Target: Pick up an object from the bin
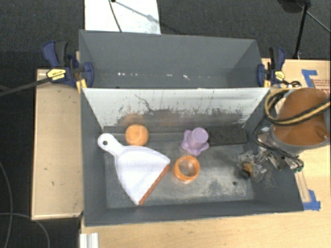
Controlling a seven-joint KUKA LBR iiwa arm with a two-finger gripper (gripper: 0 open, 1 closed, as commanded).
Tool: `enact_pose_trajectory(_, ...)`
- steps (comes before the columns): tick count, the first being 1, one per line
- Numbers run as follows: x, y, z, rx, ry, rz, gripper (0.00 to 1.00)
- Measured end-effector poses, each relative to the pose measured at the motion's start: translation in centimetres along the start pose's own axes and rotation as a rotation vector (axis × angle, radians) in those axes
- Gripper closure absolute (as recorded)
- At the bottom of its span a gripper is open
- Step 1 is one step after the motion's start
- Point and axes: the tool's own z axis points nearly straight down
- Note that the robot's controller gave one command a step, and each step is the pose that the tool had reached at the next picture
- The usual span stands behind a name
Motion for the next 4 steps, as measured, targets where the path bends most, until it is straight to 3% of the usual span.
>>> enact_pose_trajectory(2, 0.1, 0.1, -1.9, -0.005, 0.007, 0.0, 1.0)
enact_pose_trajectory(4, -0.1, 0.0, -4.3, 0.001, 0.001, 0.002, 1.0)
